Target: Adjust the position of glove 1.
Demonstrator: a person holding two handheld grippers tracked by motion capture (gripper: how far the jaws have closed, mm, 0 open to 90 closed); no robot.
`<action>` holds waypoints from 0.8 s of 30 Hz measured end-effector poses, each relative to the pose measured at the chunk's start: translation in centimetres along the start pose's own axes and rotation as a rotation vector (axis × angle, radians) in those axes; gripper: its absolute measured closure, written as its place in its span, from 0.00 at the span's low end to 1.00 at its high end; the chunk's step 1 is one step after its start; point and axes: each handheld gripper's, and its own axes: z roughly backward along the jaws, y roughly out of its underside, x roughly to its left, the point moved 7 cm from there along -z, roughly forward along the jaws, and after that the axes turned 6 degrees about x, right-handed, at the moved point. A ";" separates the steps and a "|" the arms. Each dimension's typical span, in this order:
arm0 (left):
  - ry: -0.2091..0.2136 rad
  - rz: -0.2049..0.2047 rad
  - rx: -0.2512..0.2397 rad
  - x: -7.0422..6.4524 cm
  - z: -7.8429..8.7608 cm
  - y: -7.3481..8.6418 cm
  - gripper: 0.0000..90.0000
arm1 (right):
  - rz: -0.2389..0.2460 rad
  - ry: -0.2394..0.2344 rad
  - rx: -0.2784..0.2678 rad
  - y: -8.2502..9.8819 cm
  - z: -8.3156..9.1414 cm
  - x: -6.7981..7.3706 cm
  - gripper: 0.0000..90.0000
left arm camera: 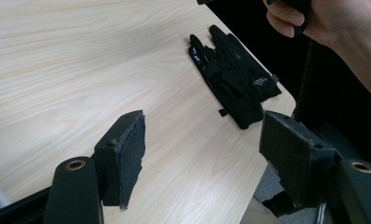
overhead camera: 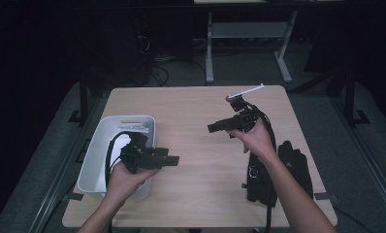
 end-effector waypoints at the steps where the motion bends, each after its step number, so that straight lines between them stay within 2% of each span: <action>1: 0.006 0.000 0.001 -0.1 -0.2 0.0 0.34 | -0.004 0.003 -0.001 0.3 0.2 -0.2 0.53; 5: 0.030 -0.006 0.009 -0.9 -1.2 -0.3 0.34 | -0.028 0.009 -0.014 1.4 0.9 -1.3 0.53; 12: 0.044 -0.022 0.032 -1.5 -2.7 -0.5 0.34 | -0.067 0.036 -0.019 3.5 2.0 -3.3 0.53; 19: 0.066 -0.032 0.048 -2.3 -4.0 -0.6 0.34 | -0.081 0.056 -0.023 4.8 3.0 -4.3 0.52; 24: 0.074 -0.055 0.060 -3.0 -4.8 -0.9 0.33 | -0.087 0.065 -0.021 5.9 3.5 -5.0 0.52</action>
